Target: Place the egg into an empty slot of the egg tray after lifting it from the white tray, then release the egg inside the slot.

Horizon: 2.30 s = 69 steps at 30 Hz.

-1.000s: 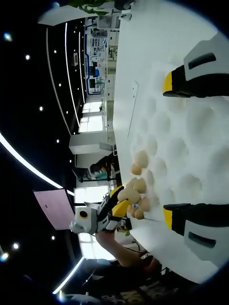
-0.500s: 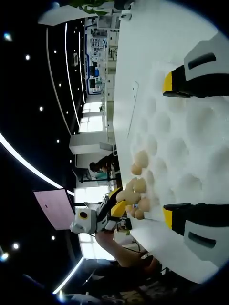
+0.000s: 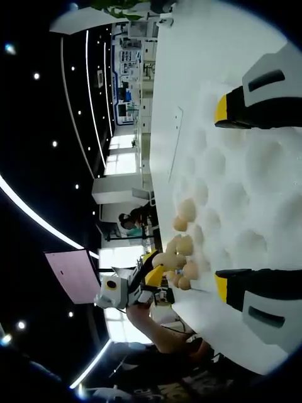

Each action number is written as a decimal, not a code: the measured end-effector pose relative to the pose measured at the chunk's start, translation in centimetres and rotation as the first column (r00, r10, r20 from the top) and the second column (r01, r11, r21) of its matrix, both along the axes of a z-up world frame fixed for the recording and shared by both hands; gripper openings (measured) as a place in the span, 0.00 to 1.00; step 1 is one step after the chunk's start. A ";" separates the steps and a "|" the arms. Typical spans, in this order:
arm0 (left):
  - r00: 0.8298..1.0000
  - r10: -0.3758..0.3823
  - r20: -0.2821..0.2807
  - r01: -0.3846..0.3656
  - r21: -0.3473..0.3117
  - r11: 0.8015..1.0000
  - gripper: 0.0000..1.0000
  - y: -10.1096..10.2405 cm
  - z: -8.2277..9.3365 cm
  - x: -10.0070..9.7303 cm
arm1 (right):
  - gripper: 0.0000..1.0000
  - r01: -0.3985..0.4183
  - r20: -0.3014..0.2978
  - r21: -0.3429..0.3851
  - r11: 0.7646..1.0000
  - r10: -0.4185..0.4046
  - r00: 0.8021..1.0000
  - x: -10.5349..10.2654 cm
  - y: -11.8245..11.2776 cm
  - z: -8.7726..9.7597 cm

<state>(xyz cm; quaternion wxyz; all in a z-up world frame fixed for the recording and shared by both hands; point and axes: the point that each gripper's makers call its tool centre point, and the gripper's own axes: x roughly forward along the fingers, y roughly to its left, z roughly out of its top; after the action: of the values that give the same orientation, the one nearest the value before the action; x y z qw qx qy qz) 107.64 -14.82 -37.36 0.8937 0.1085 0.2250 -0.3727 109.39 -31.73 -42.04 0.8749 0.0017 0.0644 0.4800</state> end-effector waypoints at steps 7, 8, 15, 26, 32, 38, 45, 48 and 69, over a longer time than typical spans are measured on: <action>1.000 0.010 -0.007 -0.010 0.003 1.000 0.25 0.8 -0.2 -0.1 | 0.96 0.000 0.001 0.004 1.000 0.000 1.000 0.0 0.0 0.0; 1.000 0.013 -0.006 -0.013 -0.002 1.000 0.25 1.0 -0.2 -0.1 | 0.96 0.000 0.001 0.004 1.000 0.000 1.000 0.0 0.0 0.0; 0.999 0.036 -0.005 -0.036 -0.002 0.999 0.24 2.4 0.0 0.1 | 0.96 -0.001 0.002 0.006 1.000 0.001 1.000 0.0 0.0 0.0; 0.998 0.043 -0.037 -0.044 -0.014 0.999 0.22 2.6 -1.3 0.2 | 0.96 -0.001 0.003 0.010 1.000 0.001 1.000 0.0 0.0 0.0; 0.998 0.001 -0.066 -0.002 -0.020 1.000 0.26 0.9 -2.6 -0.2 | 0.96 -0.001 0.003 0.011 1.000 0.001 1.000 0.0 0.0 0.0; 0.994 -0.043 -0.102 0.040 -0.027 0.999 0.32 -1.2 -4.1 -1.6 | 0.96 0.000 0.003 0.010 1.000 0.000 1.000 0.0 0.0 0.0; 0.992 -0.052 -0.115 0.051 -0.017 0.999 0.33 -0.7 -4.1 -2.3 | 0.96 0.000 0.003 0.006 1.000 0.000 1.000 0.0 0.0 0.0; 0.992 -0.056 -0.111 0.056 -0.007 0.998 0.32 -0.4 -4.4 -3.0 | 0.96 0.001 0.003 0.007 1.000 -0.001 1.000 0.0 0.0 0.0; 0.997 -0.013 -0.072 0.012 -0.016 1.000 0.30 0.6 -3.0 -2.5 | 0.96 0.004 0.003 0.009 1.000 -0.004 1.000 0.0 -0.1 0.0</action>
<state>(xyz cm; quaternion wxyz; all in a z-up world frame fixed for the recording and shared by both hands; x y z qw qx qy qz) 105.15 -14.24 -40.40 0.8835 0.0894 0.2532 -0.3838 109.40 -31.80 -42.02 0.8758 0.0049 0.0611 0.4787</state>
